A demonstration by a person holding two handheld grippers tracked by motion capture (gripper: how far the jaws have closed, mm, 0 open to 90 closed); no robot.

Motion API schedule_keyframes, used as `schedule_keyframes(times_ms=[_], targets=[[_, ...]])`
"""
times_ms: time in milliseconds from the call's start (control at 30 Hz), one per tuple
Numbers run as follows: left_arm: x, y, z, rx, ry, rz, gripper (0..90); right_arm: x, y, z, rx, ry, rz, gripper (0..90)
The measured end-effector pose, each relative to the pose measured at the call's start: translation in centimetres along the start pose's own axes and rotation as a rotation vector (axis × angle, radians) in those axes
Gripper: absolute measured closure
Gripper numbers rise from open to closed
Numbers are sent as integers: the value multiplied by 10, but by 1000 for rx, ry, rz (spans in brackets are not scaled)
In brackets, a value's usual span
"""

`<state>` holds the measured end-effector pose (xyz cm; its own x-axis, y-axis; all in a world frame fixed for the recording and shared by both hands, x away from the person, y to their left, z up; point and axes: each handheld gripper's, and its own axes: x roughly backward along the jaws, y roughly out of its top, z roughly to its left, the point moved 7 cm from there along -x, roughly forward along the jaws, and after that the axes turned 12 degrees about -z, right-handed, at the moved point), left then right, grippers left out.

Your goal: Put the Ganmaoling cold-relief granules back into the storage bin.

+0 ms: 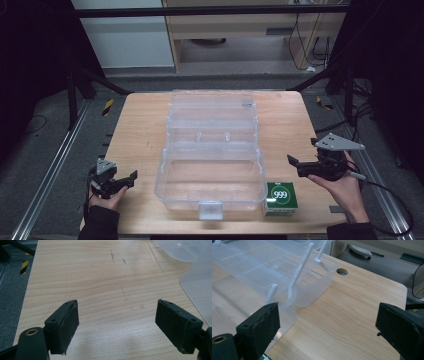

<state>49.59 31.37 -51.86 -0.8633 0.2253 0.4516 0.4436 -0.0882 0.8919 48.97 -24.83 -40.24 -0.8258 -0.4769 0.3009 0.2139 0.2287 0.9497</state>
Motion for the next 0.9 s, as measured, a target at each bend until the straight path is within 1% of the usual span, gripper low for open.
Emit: schedule_keyframes(times_ms=[67,167,333,400,467,567,667,733,800,833,900], targets=[[-1,0,0,-1,-2,3,184,0,4,3,27,24,15,56],[-1,-1,-1,-7,-3,7,185,0,8,7,53,55,36,53],[-1,-1,-1,-8,-4,8,187,2,12,16,103,127,80,45],[-1,-1,-1,-8,-4,9,187,2,11,21,132,162,105,41],[-1,-1,-1,-9,-3,9,188,2,10,25,151,193,132,35],[-1,-1,-1,-10,-4,10,188,2,5,32,193,238,177,32],[-1,-1,-1,-12,-4,11,189,3,-2,39,225,279,224,30],[-1,-1,-1,-13,-4,12,189,3,-8,44,256,315,258,28],[-1,-1,-1,-14,-4,12,189,3,-11,46,263,338,278,27],[-1,-1,-1,-14,-4,12,189,3,-11,46,263,338,278,27],[-1,-1,-1,-15,-4,12,189,4,-15,49,274,363,295,26]])
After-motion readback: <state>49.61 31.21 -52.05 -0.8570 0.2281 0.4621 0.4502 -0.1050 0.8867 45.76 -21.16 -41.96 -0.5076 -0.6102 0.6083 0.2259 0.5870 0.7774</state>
